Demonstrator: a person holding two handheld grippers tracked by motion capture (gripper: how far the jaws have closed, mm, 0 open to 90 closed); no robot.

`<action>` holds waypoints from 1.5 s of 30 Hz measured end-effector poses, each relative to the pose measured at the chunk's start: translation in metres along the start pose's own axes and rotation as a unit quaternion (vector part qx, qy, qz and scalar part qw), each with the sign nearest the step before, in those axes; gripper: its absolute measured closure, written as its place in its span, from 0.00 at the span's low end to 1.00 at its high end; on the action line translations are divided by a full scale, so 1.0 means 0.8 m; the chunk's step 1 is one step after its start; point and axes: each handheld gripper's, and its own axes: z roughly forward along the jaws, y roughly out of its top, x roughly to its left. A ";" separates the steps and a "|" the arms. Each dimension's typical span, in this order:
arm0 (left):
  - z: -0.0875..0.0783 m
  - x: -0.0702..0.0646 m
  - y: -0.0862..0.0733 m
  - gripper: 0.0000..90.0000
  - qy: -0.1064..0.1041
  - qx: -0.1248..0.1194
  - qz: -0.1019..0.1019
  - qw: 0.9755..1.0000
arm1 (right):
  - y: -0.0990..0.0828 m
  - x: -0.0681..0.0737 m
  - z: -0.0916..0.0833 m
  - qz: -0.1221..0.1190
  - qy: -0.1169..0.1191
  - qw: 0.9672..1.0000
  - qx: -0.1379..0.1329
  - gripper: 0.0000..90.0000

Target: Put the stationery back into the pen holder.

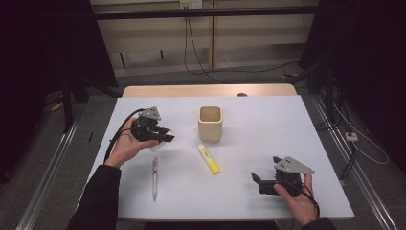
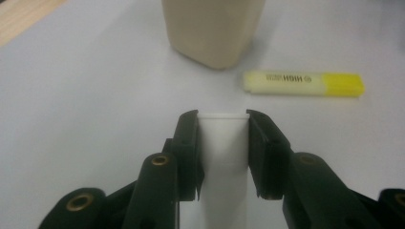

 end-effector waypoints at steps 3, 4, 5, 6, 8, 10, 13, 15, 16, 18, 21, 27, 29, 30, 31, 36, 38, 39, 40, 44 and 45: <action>-0.004 -0.001 -0.001 0.75 0.017 -0.023 -0.013 1.000 | 0.000 0.000 -0.001 -0.002 0.000 1.000 -0.004 0.05; -0.005 -0.002 -0.001 0.75 0.016 -0.027 -0.015 0.999 | 0.000 0.000 -0.001 -0.001 0.000 1.000 -0.004 0.05; -0.006 -0.002 -0.001 0.75 0.023 -0.034 -0.018 0.999 | 0.000 0.000 -0.001 -0.002 0.001 1.000 -0.004 0.05; -0.008 -0.002 0.000 0.75 0.025 -0.039 -0.020 0.999 | 0.000 0.000 -0.001 -0.002 0.001 1.000 -0.004 0.05; -0.011 -0.005 0.001 0.75 0.029 -0.049 -0.023 0.998 | 0.000 0.000 -0.001 -0.002 0.001 1.000 -0.004 0.05; -0.014 -0.007 0.003 0.75 0.035 -0.056 -0.025 0.998 | 0.000 0.000 -0.001 -0.001 0.001 1.000 -0.004 0.05; -0.017 -0.010 0.007 0.75 0.042 -0.070 -0.026 0.996 | 0.001 0.001 -0.001 0.000 0.001 1.000 -0.004 0.05; -0.018 -0.013 0.009 0.75 0.046 -0.082 -0.032 0.995 | 0.001 0.000 -0.001 0.000 0.001 1.000 -0.005 0.05; -0.019 -0.014 0.010 0.75 0.053 -0.084 -0.032 0.995 | 0.000 0.000 -0.001 0.000 0.001 1.000 -0.005 0.05; -0.021 -0.015 0.011 0.75 0.053 -0.097 -0.039 0.993 | 0.000 0.000 -0.001 0.000 0.001 1.000 -0.005 0.05; -0.025 -0.016 0.013 0.75 0.061 -0.110 -0.044 0.991 | 0.000 0.001 -0.001 0.000 0.001 1.000 -0.005 0.05; -0.031 -0.019 0.018 0.75 0.069 -0.137 -0.048 0.987 | 0.001 0.000 -0.001 0.000 0.001 1.000 -0.005 0.05; -0.032 -0.022 0.022 0.75 0.068 -0.144 -0.046 0.986 | 0.001 0.000 -0.001 0.000 0.001 1.000 -0.005 0.05; -0.032 -0.023 0.024 0.75 0.067 -0.146 -0.047 0.986 | 0.001 0.000 -0.001 0.000 0.001 1.000 -0.004 0.05; -0.033 -0.025 0.027 0.75 0.069 -0.146 -0.044 0.986 | 0.001 0.000 -0.001 0.001 0.001 1.000 -0.004 0.05; -0.031 -0.033 0.042 0.75 0.064 -0.155 -0.036 0.985 | 0.001 0.000 -0.001 0.001 0.000 1.000 -0.004 0.05; -0.028 -0.035 0.047 0.75 0.066 -0.157 -0.030 0.985 | 0.001 0.000 -0.001 0.001 0.001 1.000 -0.004 0.05; -0.026 -0.036 0.050 0.75 0.063 -0.160 -0.030 0.985 | 0.001 0.000 -0.001 0.001 0.001 1.000 -0.005 0.05; -0.024 -0.037 0.052 0.75 0.065 -0.158 -0.027 0.985 | 0.000 0.000 -0.001 0.001 0.002 1.000 -0.005 0.05; -0.017 -0.039 0.061 0.75 0.055 -0.173 -0.021 0.983 | 0.000 -0.001 -0.002 0.002 0.002 1.000 -0.006 0.05; -0.015 -0.040 0.064 0.75 0.058 -0.172 -0.021 0.983 | 0.000 -0.001 -0.001 0.003 0.002 1.000 -0.006 0.05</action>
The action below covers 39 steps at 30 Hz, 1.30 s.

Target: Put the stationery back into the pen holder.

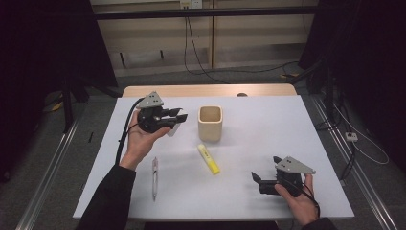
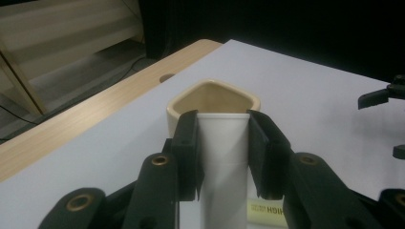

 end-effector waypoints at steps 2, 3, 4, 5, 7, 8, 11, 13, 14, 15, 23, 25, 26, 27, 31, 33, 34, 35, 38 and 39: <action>0.005 -0.001 0.004 0.75 0.001 -0.002 0.003 1.000 | 0.000 0.000 0.000 0.000 0.000 1.000 0.000 0.05; 0.008 -0.002 0.006 0.75 -0.001 -0.006 0.001 1.000 | 0.000 0.000 0.000 0.001 0.000 1.000 -0.001 0.05; 0.010 -0.002 0.008 0.75 -0.001 -0.007 0.002 1.000 | 0.000 0.000 0.000 0.003 0.001 1.000 -0.001 0.05; 0.013 -0.003 0.010 0.75 -0.001 -0.007 0.004 1.000 | 0.000 0.000 0.000 0.005 0.001 1.000 -0.003 0.05; 0.016 -0.001 0.013 0.75 0.003 -0.007 0.004 1.000 | 0.000 0.000 0.000 0.006 0.002 1.000 -0.003 0.05; 0.018 -0.001 0.015 0.75 0.005 -0.011 0.000 1.000 | 0.000 0.000 0.000 0.006 0.002 1.000 -0.003 0.04; 0.022 -0.001 0.021 0.75 0.010 -0.020 -0.002 1.000 | 0.000 0.000 -0.001 0.008 0.003 1.000 -0.004 0.04; 0.025 -0.004 0.026 0.75 0.009 -0.026 0.007 1.000 | 0.000 0.000 0.000 0.007 0.002 1.000 -0.004 0.04; 0.026 -0.005 0.029 0.75 0.009 -0.026 0.009 1.000 | 0.000 0.000 -0.001 0.007 0.002 1.000 -0.004 0.04; 0.028 -0.006 0.031 0.75 0.010 -0.026 0.011 1.000 | 0.000 0.000 0.000 0.006 0.002 1.000 -0.004 0.04; 0.042 -0.009 0.047 0.75 0.011 -0.035 0.011 0.999 | 0.000 0.000 -0.001 0.005 0.003 1.000 -0.005 0.04; 0.047 -0.009 0.051 0.75 0.010 -0.038 0.009 0.999 | 0.000 0.000 -0.001 0.005 0.003 1.000 -0.005 0.04; 0.050 -0.010 0.053 0.75 0.010 -0.039 0.010 0.999 | 0.000 0.001 -0.001 0.005 0.003 1.000 -0.005 0.04; 0.053 -0.010 0.055 0.75 0.010 -0.040 0.010 0.999 | 0.000 0.001 -0.001 0.006 0.003 1.000 -0.004 0.04; 0.065 -0.013 0.059 0.75 0.008 -0.043 0.007 0.999 | 0.000 0.000 -0.001 0.005 0.003 1.000 -0.005 0.04; 0.069 -0.017 0.060 0.75 0.002 -0.048 0.001 0.999 | 0.000 0.000 -0.001 0.006 0.003 1.000 -0.005 0.04; 0.072 -0.018 0.060 0.75 -0.004 -0.049 0.001 0.999 | 0.000 0.000 -0.001 0.006 0.003 1.000 -0.006 0.04; 0.074 -0.020 0.060 0.75 -0.009 -0.049 0.004 0.999 | 0.000 0.000 -0.001 0.005 0.004 1.000 -0.006 0.04; 0.078 -0.024 0.061 0.75 -0.008 -0.045 0.008 0.999 | 0.000 0.000 -0.001 0.005 0.003 1.000 -0.006 0.04; 0.079 -0.024 0.063 0.75 -0.008 -0.046 0.006 0.999 | 0.000 0.000 -0.001 0.005 0.004 1.000 -0.006 0.04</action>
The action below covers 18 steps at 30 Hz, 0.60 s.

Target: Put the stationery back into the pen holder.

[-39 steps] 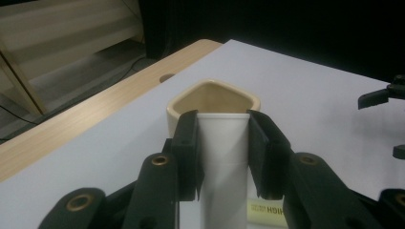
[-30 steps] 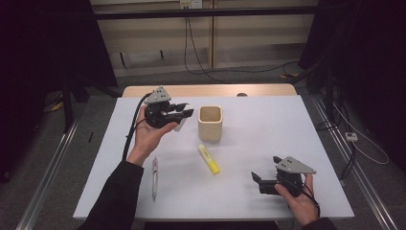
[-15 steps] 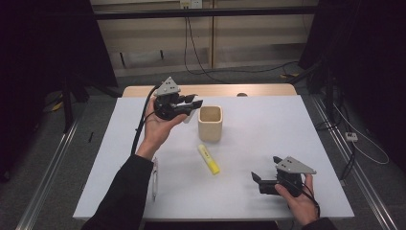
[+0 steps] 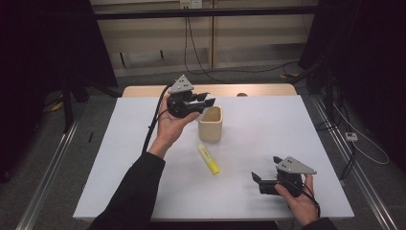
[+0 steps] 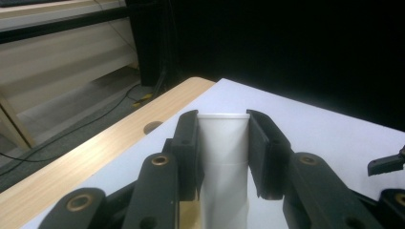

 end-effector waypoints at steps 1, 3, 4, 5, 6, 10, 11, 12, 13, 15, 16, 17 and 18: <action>0.002 0.000 0.001 0.75 0.000 -0.001 0.000 1.000 | 0.000 0.000 0.000 0.000 0.000 1.000 0.001 0.04; 0.005 0.001 0.004 0.75 -0.001 -0.002 0.001 1.000 | 0.000 0.001 0.000 0.000 0.000 1.000 0.001 0.04; 0.008 0.002 0.006 0.75 0.000 -0.003 0.000 1.000 | 0.000 0.001 0.000 0.000 0.001 1.000 0.002 0.04; 0.010 0.002 0.007 0.75 0.003 -0.003 -0.001 1.000 | 0.000 0.001 0.000 0.001 0.001 1.000 0.002 0.04; 0.012 0.003 0.008 0.75 0.004 -0.003 0.001 1.000 | 0.000 0.000 0.001 0.000 0.001 1.000 0.001 0.04; 0.020 0.006 0.011 0.75 0.006 -0.003 -0.004 1.000 | 0.000 0.000 0.000 0.000 0.001 1.000 0.001 0.04; 0.021 0.007 0.012 0.75 0.005 -0.003 -0.005 1.000 | 0.000 0.000 0.000 0.000 0.002 1.000 0.001 0.04; 0.023 0.007 0.012 0.75 0.005 -0.005 -0.004 1.000 | 0.000 0.000 0.000 0.000 0.002 1.000 0.001 0.04; 0.025 0.007 0.013 0.75 0.011 -0.003 0.003 1.000 | 0.000 0.000 0.000 0.000 0.002 1.000 0.000 0.04; 0.029 0.008 0.013 0.75 0.010 -0.006 0.001 1.000 | 0.000 0.001 0.000 0.001 0.002 1.000 0.001 0.04; 0.032 0.008 0.013 0.75 0.011 -0.006 0.001 1.000 | 0.000 0.001 0.000 0.000 0.003 1.000 0.001 0.04; 0.035 0.010 0.013 0.75 0.015 -0.003 0.004 1.000 | 0.000 0.001 0.000 0.001 0.004 1.000 0.001 0.04; 0.038 0.012 0.013 0.75 0.014 -0.001 0.001 1.000 | 0.000 0.001 0.000 0.001 0.003 1.000 0.001 0.04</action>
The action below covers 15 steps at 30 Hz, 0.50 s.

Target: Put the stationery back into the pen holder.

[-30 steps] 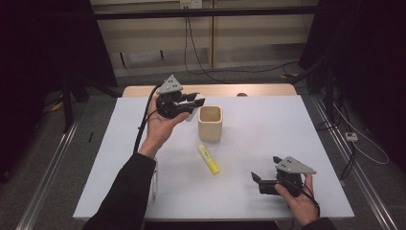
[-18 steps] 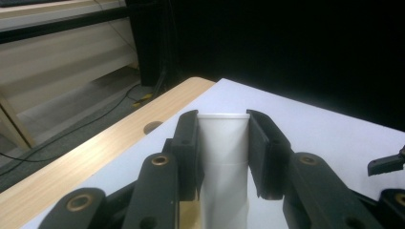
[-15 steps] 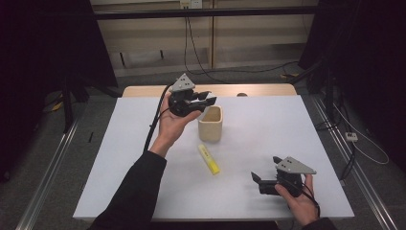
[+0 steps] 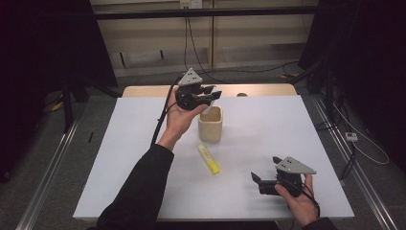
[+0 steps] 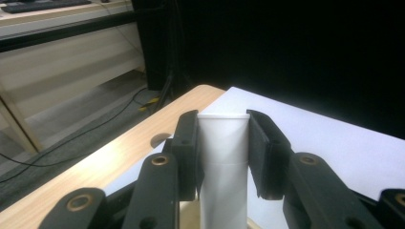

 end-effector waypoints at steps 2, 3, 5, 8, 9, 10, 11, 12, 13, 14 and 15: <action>0.006 0.002 -0.004 0.75 0.000 0.006 -0.005 1.000 | 0.000 0.000 0.000 0.000 0.000 1.000 -0.001 0.04; 0.009 0.002 -0.007 0.75 -0.001 0.008 -0.005 1.000 | 0.000 0.000 0.000 0.001 0.000 1.000 0.000 0.04; 0.015 0.001 -0.013 0.75 -0.001 0.018 -0.002 1.000 | 0.000 -0.001 0.000 0.000 0.000 1.000 -0.001 0.04; 0.019 0.001 -0.020 0.75 -0.002 0.021 -0.001 1.000 | -0.001 -0.001 0.000 0.000 0.000 1.000 0.000 0.04; 0.021 0.001 -0.022 0.75 -0.002 0.020 0.001 1.000 | -0.001 -0.001 0.000 0.000 0.000 1.000 0.000 0.04; 0.021 0.001 -0.023 0.75 0.000 0.021 0.001 1.000 | -0.001 -0.001 0.000 0.000 0.000 1.000 0.000 0.04; 0.022 0.002 -0.024 0.75 -0.002 0.019 0.001 1.000 | 0.000 0.000 0.000 0.001 0.000 1.000 0.001 0.04; 0.024 0.003 -0.025 0.75 -0.005 0.016 0.003 1.000 | -0.001 0.000 0.000 0.000 0.000 1.000 0.001 0.04; 0.025 0.004 -0.026 0.75 -0.005 0.017 0.005 1.000 | -0.001 0.000 0.000 0.000 0.000 1.000 0.001 0.04; 0.026 0.004 -0.028 0.75 -0.002 0.019 0.005 1.000 | -0.001 0.000 0.000 -0.001 0.000 1.000 0.002 0.04; 0.027 0.006 -0.030 0.75 -0.003 0.018 0.001 1.000 | -0.001 0.000 0.000 -0.002 0.001 1.000 0.002 0.04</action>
